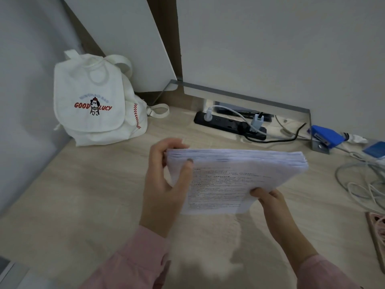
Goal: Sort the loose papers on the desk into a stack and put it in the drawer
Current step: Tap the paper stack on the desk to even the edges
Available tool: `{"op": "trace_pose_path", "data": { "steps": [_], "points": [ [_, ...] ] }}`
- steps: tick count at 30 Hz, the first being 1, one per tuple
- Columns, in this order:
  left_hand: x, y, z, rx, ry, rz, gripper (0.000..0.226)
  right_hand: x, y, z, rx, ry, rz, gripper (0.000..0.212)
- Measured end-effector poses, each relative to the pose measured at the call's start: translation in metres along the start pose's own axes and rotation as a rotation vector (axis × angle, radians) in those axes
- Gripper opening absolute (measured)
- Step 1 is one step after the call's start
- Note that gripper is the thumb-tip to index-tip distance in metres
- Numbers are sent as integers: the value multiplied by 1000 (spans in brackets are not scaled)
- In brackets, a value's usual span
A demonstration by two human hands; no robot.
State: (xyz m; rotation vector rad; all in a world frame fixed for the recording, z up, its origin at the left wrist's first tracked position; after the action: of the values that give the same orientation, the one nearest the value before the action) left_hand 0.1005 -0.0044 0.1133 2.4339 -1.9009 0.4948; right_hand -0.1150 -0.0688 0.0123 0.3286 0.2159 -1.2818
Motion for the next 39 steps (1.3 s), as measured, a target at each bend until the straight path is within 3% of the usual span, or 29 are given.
{"op": "trace_pose_path", "data": {
  "steps": [2,5,8,12,16,18,20,24,25,28,29,31,34,37,39],
  "points": [
    [15,6,-31,398,196,-3,34,1,0,1,-2,7,-2,27],
    [37,32,-51,900,373,251,44,1,1,2,-2,-2,1,28],
    [48,60,-45,1128,303,515,54,1,0,1,-13,-6,13,27],
    [51,71,-34,1238,313,549,35,-1,-1,1,-25,-14,28,23],
    [49,63,-34,1092,483,596,21,-2,-7,-2,-120,63,110,23],
    [50,51,-38,1034,462,653,6,-4,-16,-4,-193,113,114,30],
    [52,37,-40,921,379,642,9,-5,-32,-4,-214,127,91,47],
    [49,7,-27,624,185,582,5,3,-63,8,-172,41,11,106],
    [46,2,-23,506,140,554,7,6,-68,11,-134,1,22,103],
    [37,-7,-7,201,25,422,10,14,-68,26,-12,-86,160,48],
    [33,-9,-2,139,2,373,8,17,-64,29,13,-91,215,39],
    [25,-13,7,50,-31,294,6,21,-64,30,45,-105,238,37],
    [11,-26,31,-31,-63,216,16,20,-59,28,42,-163,137,36],
    [-7,-40,75,-169,-250,129,35,11,-45,13,-25,-148,94,36],
    [-17,-44,102,-187,-389,119,36,9,-34,-6,-97,-73,112,38]
  ]
}}
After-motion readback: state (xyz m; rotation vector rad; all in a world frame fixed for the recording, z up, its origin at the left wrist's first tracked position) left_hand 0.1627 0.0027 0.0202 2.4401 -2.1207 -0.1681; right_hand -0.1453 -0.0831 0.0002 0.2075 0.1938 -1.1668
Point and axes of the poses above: each hand's wrist, its own x-axis towards the middle knuckle, its own y-axis out of the palm, z = x × y, the point moved 2 cm from there along x, towards the middle knuckle, and after that the axes turned 14 degrees about z, right-handed, at the moved point
